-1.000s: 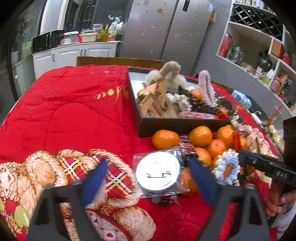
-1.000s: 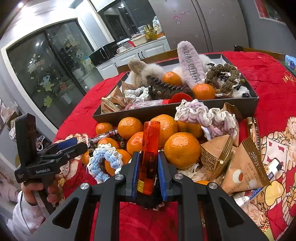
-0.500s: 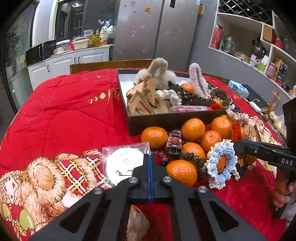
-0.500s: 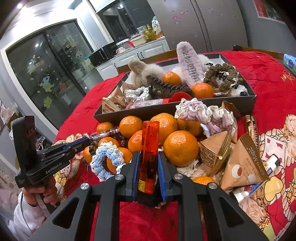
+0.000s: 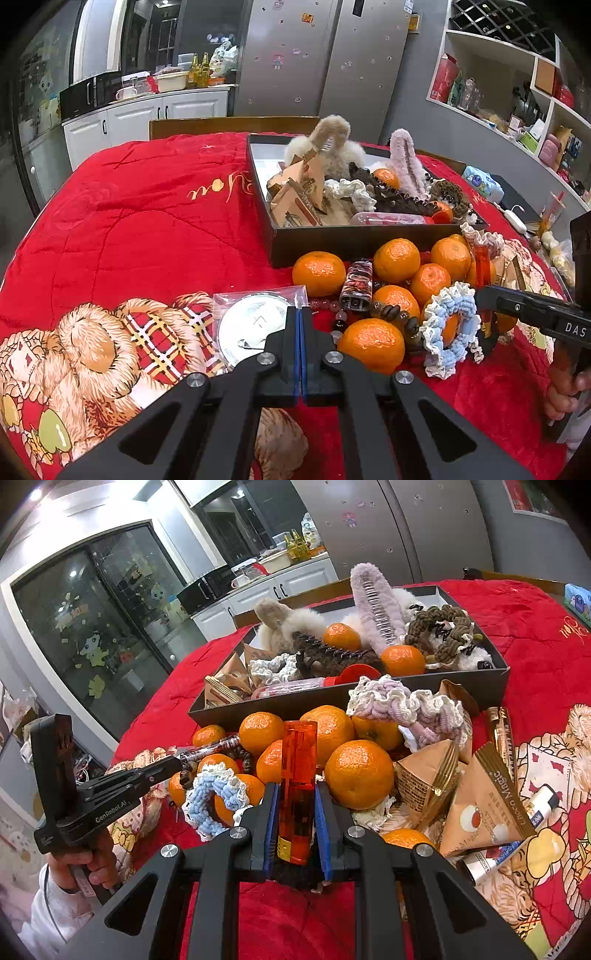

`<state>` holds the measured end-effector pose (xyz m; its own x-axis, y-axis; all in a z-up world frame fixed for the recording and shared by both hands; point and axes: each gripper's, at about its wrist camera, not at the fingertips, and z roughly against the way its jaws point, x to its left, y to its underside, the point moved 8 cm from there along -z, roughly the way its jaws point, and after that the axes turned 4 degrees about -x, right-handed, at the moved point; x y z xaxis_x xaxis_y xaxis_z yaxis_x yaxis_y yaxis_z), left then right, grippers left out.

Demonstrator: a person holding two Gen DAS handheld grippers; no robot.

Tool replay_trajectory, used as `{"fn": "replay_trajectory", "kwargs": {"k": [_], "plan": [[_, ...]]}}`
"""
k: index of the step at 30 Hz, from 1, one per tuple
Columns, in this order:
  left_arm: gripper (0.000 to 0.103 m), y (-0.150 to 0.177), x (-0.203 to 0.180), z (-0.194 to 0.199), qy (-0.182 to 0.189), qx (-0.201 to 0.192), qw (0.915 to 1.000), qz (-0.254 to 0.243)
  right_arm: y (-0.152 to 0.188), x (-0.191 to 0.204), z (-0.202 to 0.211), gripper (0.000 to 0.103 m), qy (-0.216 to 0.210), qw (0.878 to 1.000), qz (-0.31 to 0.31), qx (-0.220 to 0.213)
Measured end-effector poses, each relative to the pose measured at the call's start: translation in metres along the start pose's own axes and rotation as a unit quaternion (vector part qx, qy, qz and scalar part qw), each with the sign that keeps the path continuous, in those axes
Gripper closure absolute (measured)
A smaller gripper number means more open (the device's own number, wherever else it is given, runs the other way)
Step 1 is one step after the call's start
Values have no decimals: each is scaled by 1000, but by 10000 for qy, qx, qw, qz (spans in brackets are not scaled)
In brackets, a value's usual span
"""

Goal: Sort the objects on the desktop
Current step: 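Grasp the clear bag with the round white badge with the left gripper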

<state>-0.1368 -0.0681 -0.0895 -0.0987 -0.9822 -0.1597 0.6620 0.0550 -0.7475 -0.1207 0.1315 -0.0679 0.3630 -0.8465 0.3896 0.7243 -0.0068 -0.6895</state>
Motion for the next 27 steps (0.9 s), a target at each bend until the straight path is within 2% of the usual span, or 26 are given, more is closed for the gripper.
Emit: {"fn": "replay_trajectory", "kwargs": {"k": [3, 5, 6, 7, 8, 9, 10, 12, 13, 16, 21, 23, 25, 27], "plan": [[103, 1, 1, 1, -48, 18, 10000, -62, 0, 0, 0, 84, -1, 10000, -4, 1], [103, 0, 7, 2, -341, -27, 9994, -83, 0, 0, 0, 84, 1, 10000, 5, 5], [99, 1, 13, 1, -513, -1, 9987, -36, 0, 0, 0, 84, 0, 10000, -2, 6], [83, 2, 17, -1, -633, 64, 9980, 17, 0, 0, 0, 84, -4, 10000, -4, 13], [72, 3, 24, -2, -840, 98, 9964, 92, 1, 0, 0, 84, 0, 10000, 1, 20], [47, 3, 27, -2, -925, 97, 9956, 135, 1, 0, -1, 84, 1, 10000, -2, 20], [37, 3, 28, -3, -884, 98, 9958, 193, 1, 0, -1, 84, -2, 10000, -3, 26], [36, 5, 24, -5, -556, 168, 9980, 244, 1, 0, -1, 84, -2, 10000, -1, 29], [34, 6, 21, -8, -544, 229, 9980, 215, 1, 0, -1, 84, -4, 10000, -2, 33], [32, 10, 20, -12, -743, 369, 9965, 42, 2, 0, 0, 84, -6, 10000, -5, 37], [27, 13, 14, -18, -788, 549, 9951, -243, 2, -1, -1, 83, -6, 10000, -7, 40], [30, 13, 11, -18, -789, 538, 9949, -321, 2, 0, -1, 83, -15, 10000, -7, 49], [39, 12, 8, -17, -761, 513, 9951, -380, 3, 0, -2, 83, -10, 10000, -13, 53], [40, 12, 7, -16, -776, 490, 9950, -405, 4, 0, -1, 83, -11, 10000, -6, 51]]}}
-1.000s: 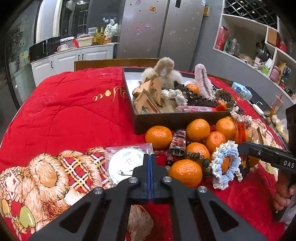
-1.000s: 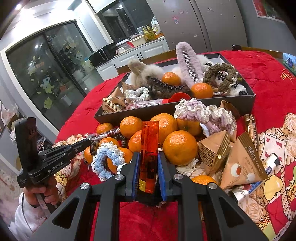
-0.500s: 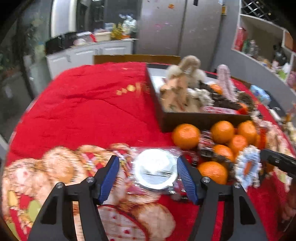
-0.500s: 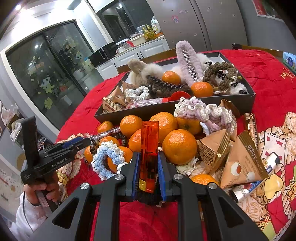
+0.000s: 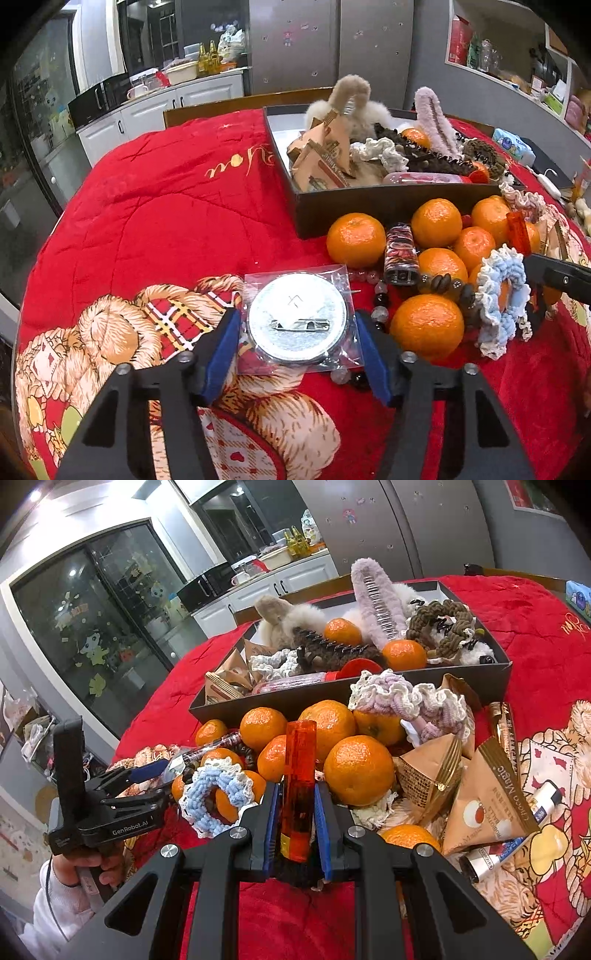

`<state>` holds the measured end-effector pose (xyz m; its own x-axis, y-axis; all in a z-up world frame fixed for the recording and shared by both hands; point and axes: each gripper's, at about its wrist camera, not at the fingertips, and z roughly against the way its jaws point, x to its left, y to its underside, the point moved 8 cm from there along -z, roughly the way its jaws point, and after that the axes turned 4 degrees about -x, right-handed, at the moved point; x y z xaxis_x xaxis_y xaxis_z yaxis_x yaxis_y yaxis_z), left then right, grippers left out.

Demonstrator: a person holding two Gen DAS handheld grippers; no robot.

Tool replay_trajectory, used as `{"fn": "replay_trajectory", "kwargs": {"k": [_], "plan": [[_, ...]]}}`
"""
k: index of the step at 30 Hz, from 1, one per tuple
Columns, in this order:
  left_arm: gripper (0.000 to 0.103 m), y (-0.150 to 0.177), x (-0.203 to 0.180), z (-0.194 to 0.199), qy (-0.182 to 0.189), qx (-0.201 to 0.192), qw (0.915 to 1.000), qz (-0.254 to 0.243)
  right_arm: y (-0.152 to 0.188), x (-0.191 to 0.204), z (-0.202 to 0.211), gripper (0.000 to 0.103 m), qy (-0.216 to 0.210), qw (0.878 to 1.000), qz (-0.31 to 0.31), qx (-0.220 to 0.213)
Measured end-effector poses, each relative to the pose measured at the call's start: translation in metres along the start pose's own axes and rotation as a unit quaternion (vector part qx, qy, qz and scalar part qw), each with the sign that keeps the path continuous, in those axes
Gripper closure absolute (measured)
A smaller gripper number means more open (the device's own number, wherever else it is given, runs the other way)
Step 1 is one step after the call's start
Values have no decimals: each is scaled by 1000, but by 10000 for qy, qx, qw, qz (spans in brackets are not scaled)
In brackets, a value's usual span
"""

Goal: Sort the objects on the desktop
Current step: 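Grasp the clear bag with the round white badge with the left gripper, then lift the red tube with the right gripper while the left carries the badge bag toward the tray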

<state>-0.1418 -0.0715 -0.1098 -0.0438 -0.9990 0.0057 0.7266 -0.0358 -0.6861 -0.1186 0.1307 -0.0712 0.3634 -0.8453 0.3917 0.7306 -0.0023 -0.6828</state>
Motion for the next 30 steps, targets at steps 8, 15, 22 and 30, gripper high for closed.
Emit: {"fn": "replay_trajectory", "kwargs": {"k": [8, 15, 22, 30], "plan": [[42, 2, 2, 2, 2, -32, 10000, 28, -1, -1, 1, 86, 83, 9999, -16, -70], [42, 2, 2, 8, -26, -110, 9999, 28, -2, -1, 4, 86, 88, 9999, -12, -94], [44, -2, 6, 23, -57, -334, 9994, 48, -6, 4, 12, 86, 65, 9997, 67, -215], [45, -16, 3, 47, 121, -662, 9976, 166, -16, 12, 28, 86, 41, 9985, 216, -494]]}}
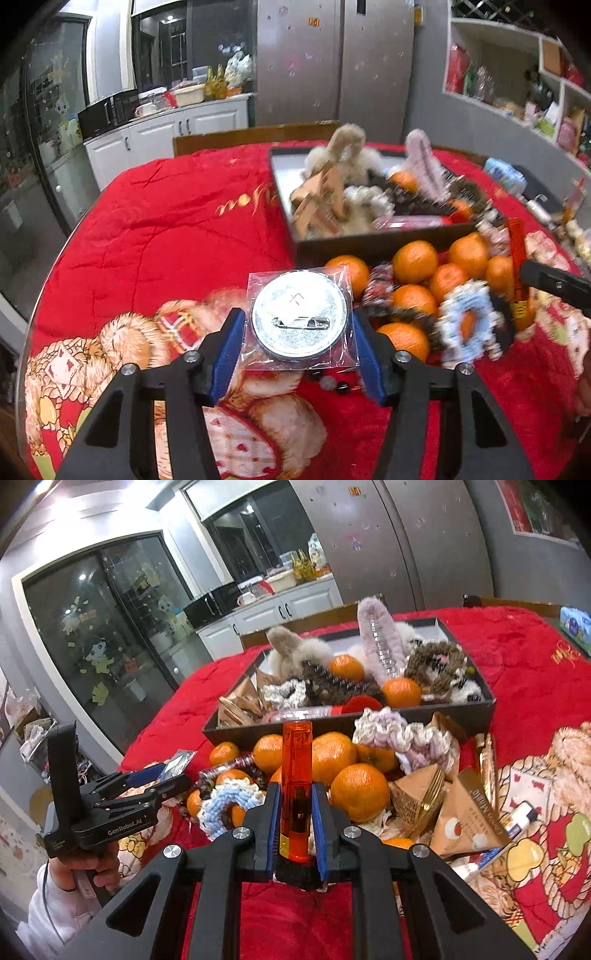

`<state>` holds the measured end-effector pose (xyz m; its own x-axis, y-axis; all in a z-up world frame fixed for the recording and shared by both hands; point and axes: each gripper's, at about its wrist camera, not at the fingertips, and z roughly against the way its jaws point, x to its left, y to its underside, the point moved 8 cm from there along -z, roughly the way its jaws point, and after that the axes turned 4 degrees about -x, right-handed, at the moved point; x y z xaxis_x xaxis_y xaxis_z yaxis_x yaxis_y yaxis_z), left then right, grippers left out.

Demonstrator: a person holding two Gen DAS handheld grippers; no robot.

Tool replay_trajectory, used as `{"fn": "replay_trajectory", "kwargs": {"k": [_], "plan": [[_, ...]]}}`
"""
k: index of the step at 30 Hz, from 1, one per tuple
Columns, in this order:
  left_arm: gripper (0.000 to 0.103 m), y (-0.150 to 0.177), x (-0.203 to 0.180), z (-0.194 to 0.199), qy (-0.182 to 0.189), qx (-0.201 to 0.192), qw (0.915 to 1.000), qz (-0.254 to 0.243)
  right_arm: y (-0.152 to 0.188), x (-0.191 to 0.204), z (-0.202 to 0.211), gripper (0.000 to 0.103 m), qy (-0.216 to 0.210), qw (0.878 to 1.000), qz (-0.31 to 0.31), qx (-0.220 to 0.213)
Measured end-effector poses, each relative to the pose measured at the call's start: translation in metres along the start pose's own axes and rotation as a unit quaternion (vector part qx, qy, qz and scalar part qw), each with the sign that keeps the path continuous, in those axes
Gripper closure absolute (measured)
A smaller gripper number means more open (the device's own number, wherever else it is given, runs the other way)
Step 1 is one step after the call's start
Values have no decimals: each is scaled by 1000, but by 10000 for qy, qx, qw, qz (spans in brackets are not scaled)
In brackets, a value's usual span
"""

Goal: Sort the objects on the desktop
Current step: 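Lift the red tube with the right gripper while the left carries the badge bag toward the tray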

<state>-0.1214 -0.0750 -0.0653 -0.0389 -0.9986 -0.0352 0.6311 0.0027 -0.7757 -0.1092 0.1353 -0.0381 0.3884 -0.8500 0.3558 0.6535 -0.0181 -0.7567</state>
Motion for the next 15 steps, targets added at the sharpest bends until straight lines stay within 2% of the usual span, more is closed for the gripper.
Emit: {"fn": "replay_trajectory", "kwargs": {"k": [4, 7, 10, 15], "plan": [[45, -14, -13, 29, 102, -505, 9986, -117, -8, 4, 11, 86, -17, 9997, 96, -222], [45, -21, -24, 44, 294, -692, 9971, -101, -12, 7, 18, 86, -15, 9993, 140, -335], [45, -27, -34, 46, 422, -758, 9962, -98, -14, 8, 21, 86, -27, 9992, 134, -379], [45, -22, -40, 43, 560, -654, 9963, -66, -13, 9, 21, 86, -49, 9992, 139, -375]]}}
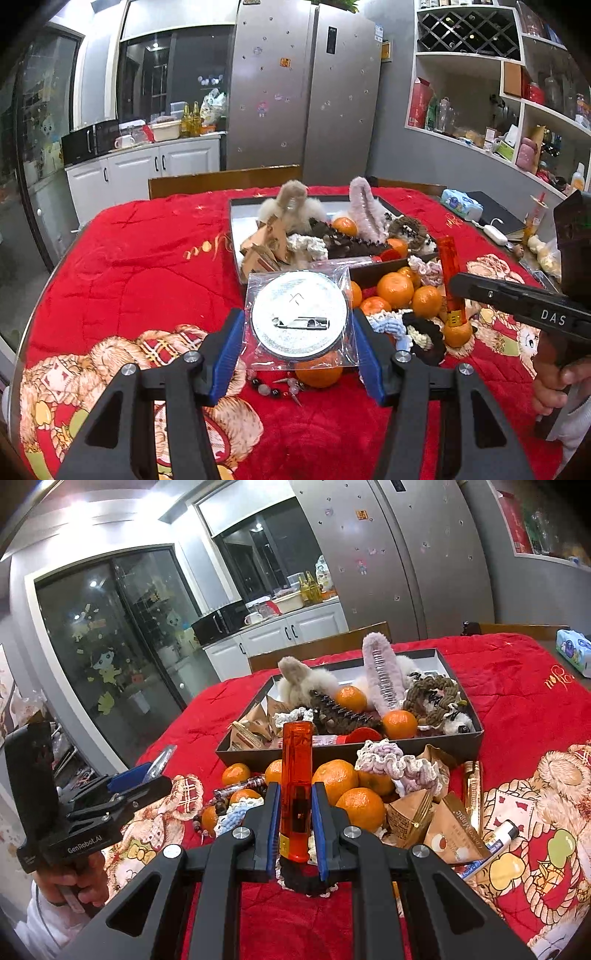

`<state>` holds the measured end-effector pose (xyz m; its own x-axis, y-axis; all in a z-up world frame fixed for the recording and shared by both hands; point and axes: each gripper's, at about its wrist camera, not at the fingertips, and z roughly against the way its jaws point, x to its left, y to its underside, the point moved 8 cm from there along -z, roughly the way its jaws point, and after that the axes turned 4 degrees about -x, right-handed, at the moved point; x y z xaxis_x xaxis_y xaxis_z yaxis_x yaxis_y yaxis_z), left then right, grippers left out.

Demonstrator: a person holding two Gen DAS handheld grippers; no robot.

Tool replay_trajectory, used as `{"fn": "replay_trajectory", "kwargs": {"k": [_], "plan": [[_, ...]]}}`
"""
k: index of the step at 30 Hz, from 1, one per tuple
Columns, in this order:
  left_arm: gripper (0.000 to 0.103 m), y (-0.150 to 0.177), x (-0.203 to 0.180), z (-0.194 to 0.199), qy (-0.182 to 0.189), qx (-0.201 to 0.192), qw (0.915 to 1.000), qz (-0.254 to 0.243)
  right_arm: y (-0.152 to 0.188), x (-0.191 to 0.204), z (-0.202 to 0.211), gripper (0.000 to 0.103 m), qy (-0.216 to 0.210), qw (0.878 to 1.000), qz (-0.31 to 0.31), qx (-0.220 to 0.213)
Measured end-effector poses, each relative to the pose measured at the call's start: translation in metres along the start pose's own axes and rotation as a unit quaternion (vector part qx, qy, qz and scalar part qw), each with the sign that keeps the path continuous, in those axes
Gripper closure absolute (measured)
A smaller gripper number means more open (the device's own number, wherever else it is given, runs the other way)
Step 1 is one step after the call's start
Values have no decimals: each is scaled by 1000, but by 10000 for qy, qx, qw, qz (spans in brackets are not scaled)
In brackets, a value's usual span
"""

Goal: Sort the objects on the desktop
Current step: 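Lift the red tube with the right gripper while the left carries the badge bag toward the tray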

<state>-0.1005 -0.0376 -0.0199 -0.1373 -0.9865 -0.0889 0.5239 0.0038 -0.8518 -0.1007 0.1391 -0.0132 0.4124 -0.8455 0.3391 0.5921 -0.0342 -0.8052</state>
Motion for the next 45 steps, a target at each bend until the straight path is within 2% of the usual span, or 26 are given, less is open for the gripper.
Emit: {"fn": "replay_trajectory", "kwargs": {"k": [9, 20, 28, 32, 37, 45], "plan": [[45, 5, -6, 4, 197, -120, 9996, 152, 5, 4, -5, 86, -47, 10000, -3, 80], [45, 11, -22, -8, 268, 73, 9996, 101, 1, 10, 0, 86, -135, 9999, 8, 8], [45, -7, -17, -16, 147, 107, 9997, 160, -13, 18, -1, 86, -79, 10000, 8, -20], [45, -19, -9, -23, 191, 234, 9989, 353, -23, 24, -5, 86, -64, 9999, 82, -49], [45, -45, -1, -34, 46, 243, 9994, 251, -48, 20, -17, 86, -67, 10000, -22, 19], [44, -79, 2, -70, 62, 122, 9994, 313, -82, 12, -54, 86, -150, 9998, -104, 61]]}}
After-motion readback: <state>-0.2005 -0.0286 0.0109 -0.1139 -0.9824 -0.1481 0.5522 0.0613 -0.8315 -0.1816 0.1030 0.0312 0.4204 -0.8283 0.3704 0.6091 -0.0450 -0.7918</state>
